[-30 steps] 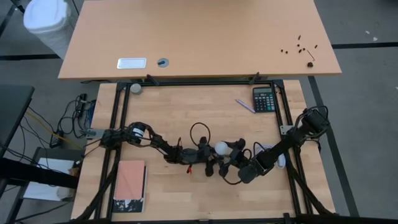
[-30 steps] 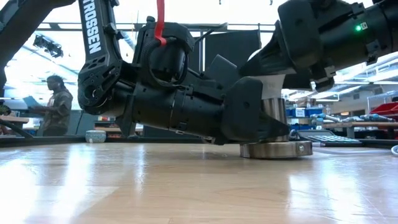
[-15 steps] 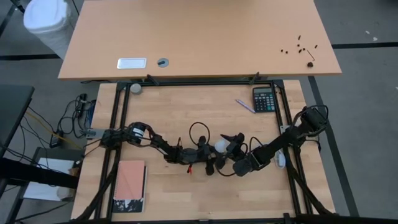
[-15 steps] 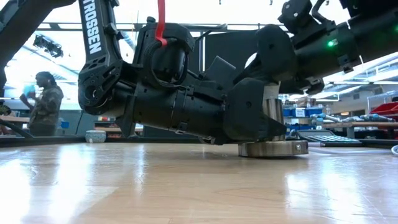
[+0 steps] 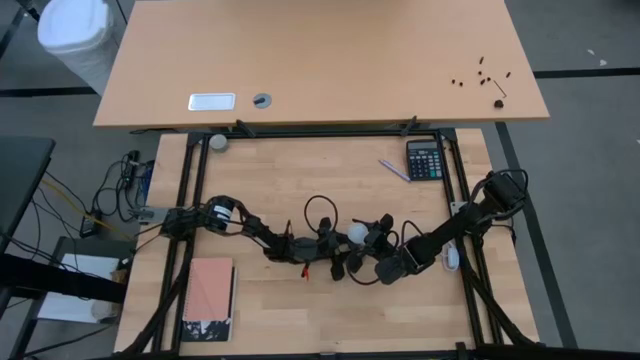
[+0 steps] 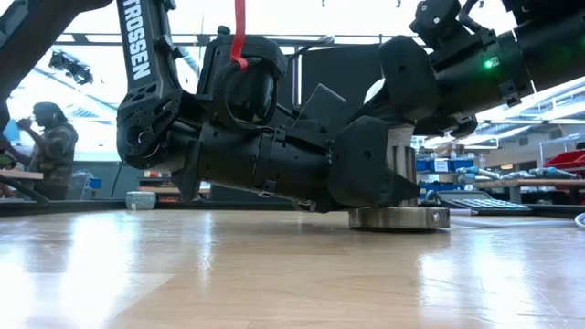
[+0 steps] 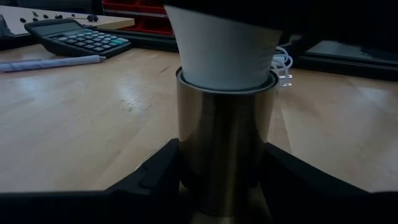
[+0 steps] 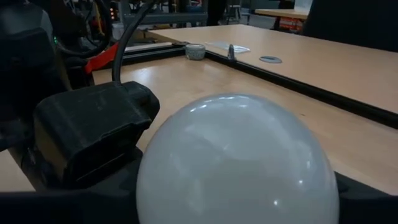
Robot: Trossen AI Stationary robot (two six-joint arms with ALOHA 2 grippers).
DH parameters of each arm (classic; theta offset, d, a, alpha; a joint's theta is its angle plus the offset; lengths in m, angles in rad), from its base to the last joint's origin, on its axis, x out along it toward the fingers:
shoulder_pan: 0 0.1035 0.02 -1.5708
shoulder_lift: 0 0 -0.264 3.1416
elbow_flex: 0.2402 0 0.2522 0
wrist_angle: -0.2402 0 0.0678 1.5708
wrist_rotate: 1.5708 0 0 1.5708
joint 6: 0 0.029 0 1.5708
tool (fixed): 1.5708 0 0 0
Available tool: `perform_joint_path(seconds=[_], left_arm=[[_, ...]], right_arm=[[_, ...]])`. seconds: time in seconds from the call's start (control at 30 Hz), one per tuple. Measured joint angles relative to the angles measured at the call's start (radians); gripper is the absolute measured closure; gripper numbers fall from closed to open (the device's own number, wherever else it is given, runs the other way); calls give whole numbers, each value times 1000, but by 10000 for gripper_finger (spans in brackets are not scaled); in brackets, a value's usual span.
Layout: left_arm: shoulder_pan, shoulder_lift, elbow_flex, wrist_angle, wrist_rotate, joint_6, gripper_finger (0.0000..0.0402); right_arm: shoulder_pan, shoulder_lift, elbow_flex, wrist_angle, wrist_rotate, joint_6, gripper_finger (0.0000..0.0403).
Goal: Screw lightbulb
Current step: Remove the lightbulb from the lamp
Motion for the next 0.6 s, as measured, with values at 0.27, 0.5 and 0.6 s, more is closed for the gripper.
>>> perform_joint_path(seconds=[0.27,0.5,0.6], left_arm=[[0,0,0,-3,4,2,212],[-1,0,0,-6,4,6,212],[-1,0,0,-6,4,6,212]], right_arm=[[16,0,-1,1,0,-6,148],[17,0,-1,4,-15,-27,151],[17,0,-1,5,-20,-32,154]])
